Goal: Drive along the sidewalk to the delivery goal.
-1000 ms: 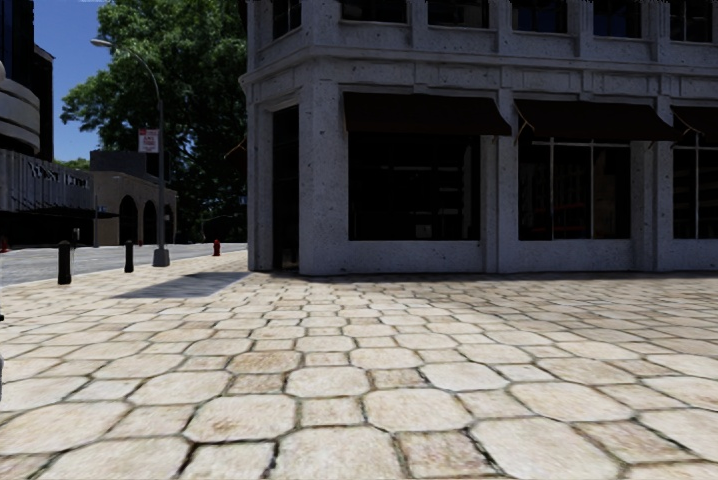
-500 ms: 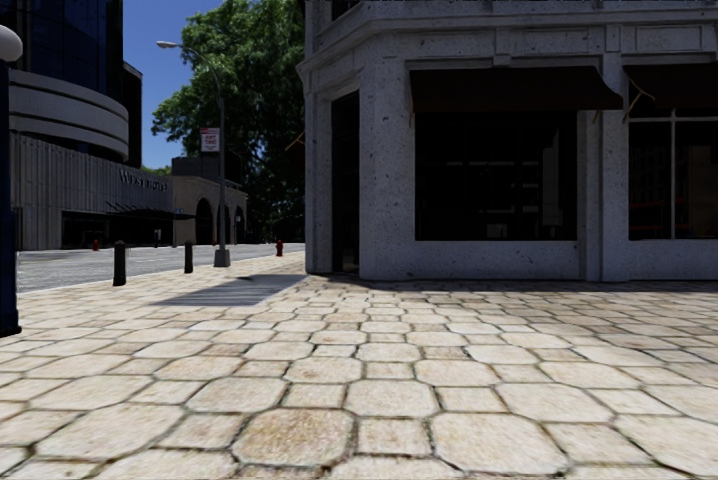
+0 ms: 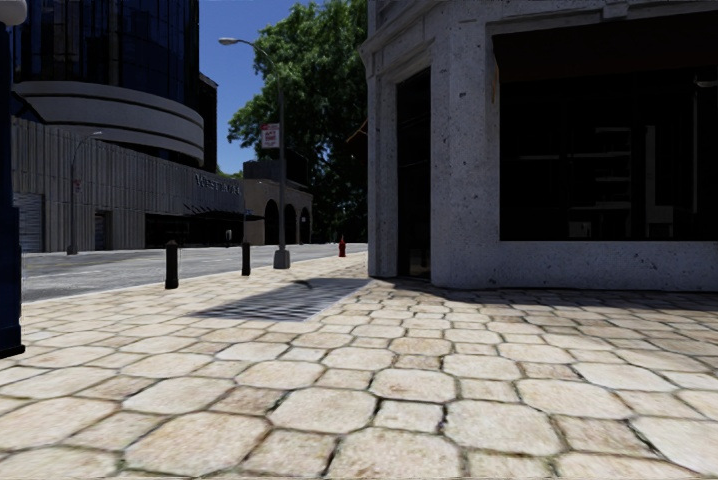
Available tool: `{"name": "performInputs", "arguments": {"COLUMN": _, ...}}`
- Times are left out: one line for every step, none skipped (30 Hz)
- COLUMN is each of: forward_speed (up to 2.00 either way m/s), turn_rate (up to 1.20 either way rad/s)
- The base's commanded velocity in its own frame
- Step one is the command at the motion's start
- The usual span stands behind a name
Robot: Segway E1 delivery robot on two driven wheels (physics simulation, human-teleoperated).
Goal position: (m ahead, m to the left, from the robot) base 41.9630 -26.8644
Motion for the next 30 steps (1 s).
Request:
{"name": "performInputs", "arguments": {"forward_speed": 2.00, "turn_rate": 0.49}}
{"name": "performInputs", "arguments": {"forward_speed": 2.00, "turn_rate": 0.49}}
{"name": "performInputs", "arguments": {"forward_speed": 2.00, "turn_rate": 0.49}}
{"name": "performInputs", "arguments": {"forward_speed": 2.00, "turn_rate": 0.37}}
{"name": "performInputs", "arguments": {"forward_speed": 2.00, "turn_rate": 0.37}}
{"name": "performInputs", "arguments": {"forward_speed": 2.00, "turn_rate": 0.00}}
{"name": "performInputs", "arguments": {"forward_speed": 2.00, "turn_rate": 0.00}}
{"name": "performInputs", "arguments": {"forward_speed": 2.00, "turn_rate": 0.00}}
{"name": "performInputs", "arguments": {"forward_speed": 2.00, "turn_rate": 0.00}}
{"name": "performInputs", "arguments": {"forward_speed": 2.00, "turn_rate": 0.00}}
{"name": "performInputs", "arguments": {"forward_speed": 2.00, "turn_rate": 0.00}}
{"name": "performInputs", "arguments": {"forward_speed": 2.00, "turn_rate": 0.00}}
{"name": "performInputs", "arguments": {"forward_speed": 2.00, "turn_rate": 0.00}}
{"name": "performInputs", "arguments": {"forward_speed": 2.00, "turn_rate": 0.00}}
{"name": "performInputs", "arguments": {"forward_speed": 2.00, "turn_rate": 0.00}}
{"name": "performInputs", "arguments": {"forward_speed": 2.00, "turn_rate": 0.00}}
{"name": "performInputs", "arguments": {"forward_speed": 2.00, "turn_rate": 0.00}}
{"name": "performInputs", "arguments": {"forward_speed": 2.00, "turn_rate": 0.00}}
{"name": "performInputs", "arguments": {"forward_speed": 2.00, "turn_rate": 0.00}}
{"name": "performInputs", "arguments": {"forward_speed": 2.00, "turn_rate": 0.00}}
{"name": "performInputs", "arguments": {"forward_speed": 2.00, "turn_rate": 0.00}}
{"name": "performInputs", "arguments": {"forward_speed": 2.00, "turn_rate": 0.00}}
{"name": "performInputs", "arguments": {"forward_speed": 2.00, "turn_rate": 0.00}}
{"name": "performInputs", "arguments": {"forward_speed": 2.00, "turn_rate": 0.00}}
{"name": "performInputs", "arguments": {"forward_speed": 2.00, "turn_rate": 0.00}}
{"name": "performInputs", "arguments": {"forward_speed": 2.00, "turn_rate": 0.00}}
{"name": "performInputs", "arguments": {"forward_speed": 2.00, "turn_rate": 0.00}}
{"name": "performInputs", "arguments": {"forward_speed": 2.00, "turn_rate": 0.00}}
{"name": "performInputs", "arguments": {"forward_speed": 2.00, "turn_rate": 0.00}}
{"name": "performInputs", "arguments": {"forward_speed": 2.00, "turn_rate": 0.00}}
